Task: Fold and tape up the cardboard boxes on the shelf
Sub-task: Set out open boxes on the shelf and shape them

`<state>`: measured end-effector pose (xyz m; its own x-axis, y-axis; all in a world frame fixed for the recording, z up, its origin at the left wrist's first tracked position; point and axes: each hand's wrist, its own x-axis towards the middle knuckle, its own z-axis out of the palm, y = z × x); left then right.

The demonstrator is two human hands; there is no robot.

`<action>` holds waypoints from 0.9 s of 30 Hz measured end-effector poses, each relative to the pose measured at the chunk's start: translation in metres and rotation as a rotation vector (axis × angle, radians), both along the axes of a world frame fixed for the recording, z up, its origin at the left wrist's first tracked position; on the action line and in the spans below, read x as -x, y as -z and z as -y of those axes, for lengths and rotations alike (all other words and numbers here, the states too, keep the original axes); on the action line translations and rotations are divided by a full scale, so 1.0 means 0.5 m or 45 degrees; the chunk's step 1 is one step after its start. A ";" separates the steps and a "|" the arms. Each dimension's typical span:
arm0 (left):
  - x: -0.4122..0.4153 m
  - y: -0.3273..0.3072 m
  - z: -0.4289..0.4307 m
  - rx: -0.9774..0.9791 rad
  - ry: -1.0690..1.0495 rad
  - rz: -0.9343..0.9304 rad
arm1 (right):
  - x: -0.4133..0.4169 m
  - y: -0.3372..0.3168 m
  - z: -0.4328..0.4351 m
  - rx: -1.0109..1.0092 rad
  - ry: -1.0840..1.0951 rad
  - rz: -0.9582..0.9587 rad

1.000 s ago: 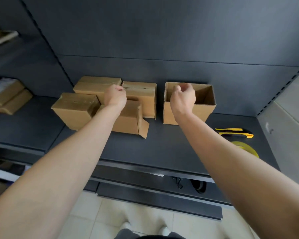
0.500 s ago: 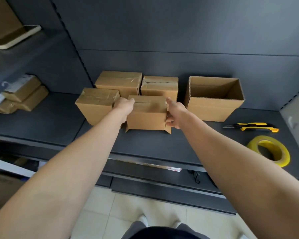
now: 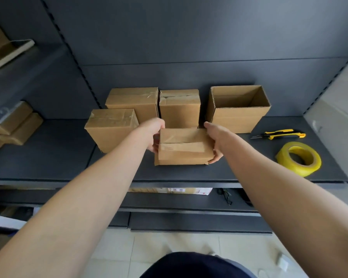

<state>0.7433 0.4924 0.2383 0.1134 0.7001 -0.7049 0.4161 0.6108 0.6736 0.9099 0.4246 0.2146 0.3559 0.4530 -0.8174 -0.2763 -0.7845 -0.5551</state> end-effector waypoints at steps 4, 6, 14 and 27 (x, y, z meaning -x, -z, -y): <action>-0.006 0.006 0.008 0.057 0.153 0.053 | -0.029 -0.013 0.048 0.027 -0.076 0.011; -0.027 0.005 0.022 0.051 0.215 0.101 | -0.038 -0.025 0.080 0.029 -0.073 0.072; -0.143 0.028 0.074 -0.052 0.472 0.198 | -0.103 -0.031 0.169 -0.102 0.245 0.464; -0.257 0.086 0.119 0.107 0.346 0.491 | -0.206 0.029 0.213 -0.514 0.654 0.085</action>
